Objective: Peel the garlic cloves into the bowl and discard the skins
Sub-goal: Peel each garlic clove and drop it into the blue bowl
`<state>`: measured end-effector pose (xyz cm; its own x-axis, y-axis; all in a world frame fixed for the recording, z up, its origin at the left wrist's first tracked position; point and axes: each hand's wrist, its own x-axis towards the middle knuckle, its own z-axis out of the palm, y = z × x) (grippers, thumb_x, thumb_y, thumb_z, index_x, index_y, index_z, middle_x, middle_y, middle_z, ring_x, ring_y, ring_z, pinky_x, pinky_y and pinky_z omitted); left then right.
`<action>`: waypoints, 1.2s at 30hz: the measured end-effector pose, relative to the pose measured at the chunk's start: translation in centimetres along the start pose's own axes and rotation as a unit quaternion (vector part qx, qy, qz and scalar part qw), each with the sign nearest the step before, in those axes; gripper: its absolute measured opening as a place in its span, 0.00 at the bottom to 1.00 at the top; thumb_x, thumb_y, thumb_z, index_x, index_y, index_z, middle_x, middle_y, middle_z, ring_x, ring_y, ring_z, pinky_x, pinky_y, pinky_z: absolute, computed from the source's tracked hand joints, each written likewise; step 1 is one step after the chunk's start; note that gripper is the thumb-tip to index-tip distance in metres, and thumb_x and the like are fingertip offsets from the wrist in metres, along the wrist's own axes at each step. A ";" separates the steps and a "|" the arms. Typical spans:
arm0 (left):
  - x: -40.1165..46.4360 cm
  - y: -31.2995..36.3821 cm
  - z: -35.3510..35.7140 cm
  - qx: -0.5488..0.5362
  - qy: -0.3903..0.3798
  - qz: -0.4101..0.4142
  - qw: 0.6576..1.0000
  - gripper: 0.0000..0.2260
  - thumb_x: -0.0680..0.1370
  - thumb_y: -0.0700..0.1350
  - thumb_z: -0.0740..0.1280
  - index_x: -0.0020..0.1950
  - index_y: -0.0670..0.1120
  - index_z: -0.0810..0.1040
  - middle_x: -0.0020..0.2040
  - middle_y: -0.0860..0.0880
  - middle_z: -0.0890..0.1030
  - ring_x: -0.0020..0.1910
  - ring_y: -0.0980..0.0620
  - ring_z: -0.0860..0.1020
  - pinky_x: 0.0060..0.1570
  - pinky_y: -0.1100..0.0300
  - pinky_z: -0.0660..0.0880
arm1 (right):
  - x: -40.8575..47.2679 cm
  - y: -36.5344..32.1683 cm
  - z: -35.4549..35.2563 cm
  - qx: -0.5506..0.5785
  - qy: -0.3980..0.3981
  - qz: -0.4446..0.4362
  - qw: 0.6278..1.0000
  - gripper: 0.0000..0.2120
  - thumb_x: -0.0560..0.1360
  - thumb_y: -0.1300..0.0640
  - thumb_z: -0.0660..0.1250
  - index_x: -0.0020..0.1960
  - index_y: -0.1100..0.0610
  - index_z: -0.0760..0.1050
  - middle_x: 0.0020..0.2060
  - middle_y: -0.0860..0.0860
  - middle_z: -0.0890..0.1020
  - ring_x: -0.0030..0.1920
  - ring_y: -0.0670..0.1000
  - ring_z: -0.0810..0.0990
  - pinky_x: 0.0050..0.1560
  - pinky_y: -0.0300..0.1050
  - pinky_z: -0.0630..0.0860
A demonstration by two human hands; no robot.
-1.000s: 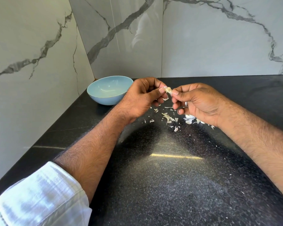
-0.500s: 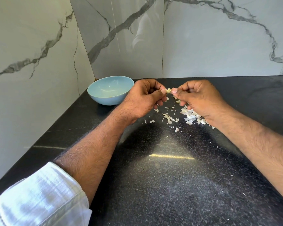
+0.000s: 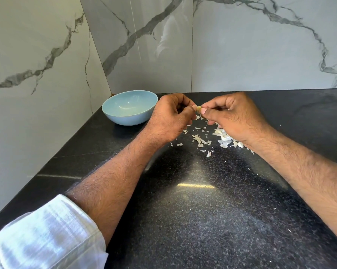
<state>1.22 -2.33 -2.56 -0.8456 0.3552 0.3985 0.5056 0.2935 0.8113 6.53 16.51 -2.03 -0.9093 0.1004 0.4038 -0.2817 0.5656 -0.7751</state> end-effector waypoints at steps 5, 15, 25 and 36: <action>-0.1 0.1 0.1 -0.024 -0.005 -0.003 1.000 0.05 0.83 0.40 0.70 0.50 0.41 0.83 0.39 0.46 0.87 0.36 0.50 0.85 0.40 0.52 0.85 | 0.0 0.1 0.0 0.016 0.004 -0.020 1.000 0.04 0.77 0.50 0.77 0.48 0.50 0.87 0.36 0.47 0.87 0.37 0.48 0.87 0.35 0.38 0.78; -0.1 0.2 0.3 -0.053 -0.002 -0.021 0.998 0.05 0.84 0.38 0.69 0.50 0.40 0.83 0.41 0.45 0.88 0.38 0.50 0.87 0.41 0.54 0.84 | -0.2 0.1 0.1 -0.050 0.014 -0.027 0.998 0.04 0.77 0.52 0.75 0.43 0.48 0.85 0.35 0.46 0.87 0.36 0.55 0.87 0.39 0.60 0.85; -0.2 0.5 -0.2 -0.156 -0.020 -0.071 0.985 0.05 0.84 0.34 0.67 0.50 0.38 0.82 0.45 0.40 0.88 0.41 0.46 0.86 0.41 0.55 0.83 | 0.1 -0.1 -0.2 0.094 -0.007 0.060 0.994 0.02 0.78 0.61 0.73 0.47 0.57 0.85 0.37 0.53 0.87 0.37 0.51 0.86 0.35 0.42 0.78; -0.1 0.3 -0.8 -0.059 -0.011 -0.046 0.997 0.14 0.76 0.28 0.64 0.48 0.45 0.82 0.49 0.41 0.88 0.45 0.40 0.85 0.39 0.54 0.81 | 0.4 0.2 -0.9 0.176 -0.017 0.097 0.979 0.04 0.79 0.62 0.73 0.50 0.62 0.85 0.38 0.56 0.86 0.35 0.49 0.83 0.35 0.42 0.76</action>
<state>1.33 -3.05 -2.04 -0.8826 0.3519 0.3118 0.4016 0.2194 0.8891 6.39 17.46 -1.61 -0.9639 0.1476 0.2215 -0.1862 0.2206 -0.9574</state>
